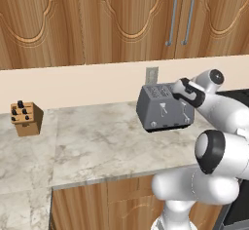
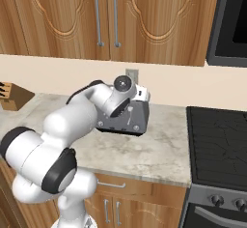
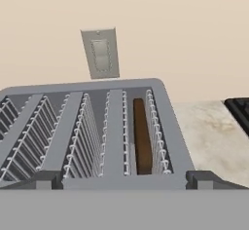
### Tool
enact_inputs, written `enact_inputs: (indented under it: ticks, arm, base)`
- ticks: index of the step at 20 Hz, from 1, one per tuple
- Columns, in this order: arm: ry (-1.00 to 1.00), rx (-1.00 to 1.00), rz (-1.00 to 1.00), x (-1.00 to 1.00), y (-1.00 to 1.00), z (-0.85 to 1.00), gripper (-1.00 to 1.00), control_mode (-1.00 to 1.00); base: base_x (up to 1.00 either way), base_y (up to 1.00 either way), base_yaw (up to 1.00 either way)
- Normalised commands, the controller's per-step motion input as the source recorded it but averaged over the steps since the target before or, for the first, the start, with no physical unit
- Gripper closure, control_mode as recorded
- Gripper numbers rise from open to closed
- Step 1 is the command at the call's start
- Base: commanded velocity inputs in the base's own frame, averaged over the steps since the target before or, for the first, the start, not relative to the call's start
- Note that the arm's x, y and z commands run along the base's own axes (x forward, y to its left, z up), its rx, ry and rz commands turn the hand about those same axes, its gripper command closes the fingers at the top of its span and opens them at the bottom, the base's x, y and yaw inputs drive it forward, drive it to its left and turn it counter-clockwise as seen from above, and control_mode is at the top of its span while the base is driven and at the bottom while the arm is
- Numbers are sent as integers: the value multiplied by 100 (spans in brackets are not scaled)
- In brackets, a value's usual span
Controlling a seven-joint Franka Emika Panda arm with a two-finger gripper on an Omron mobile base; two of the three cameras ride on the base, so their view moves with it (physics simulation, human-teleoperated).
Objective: Start the toaster. Once the lever pops up, take the bread to the plate on the dining counter.
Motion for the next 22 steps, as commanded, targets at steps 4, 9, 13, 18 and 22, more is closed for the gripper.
enact_inputs:
  ticks: [4,9,13,18,22]
  arm:
    - [0,0,0,13,-6,0,-100,-100]
    - [-1,0,0,11,-16,-2,-100,-100]
    - [0,0,0,7,-19,-2,-100,-100]
    - [0,0,0,2,-4,-1,-100,-100]
    - [0,0,-1,0,0,0,-100,-100]
  base:
    - [0,0,0]
    - [0,0,0]
    - [0,0,0]
    - [0,0,0]
    - [0,0,0]
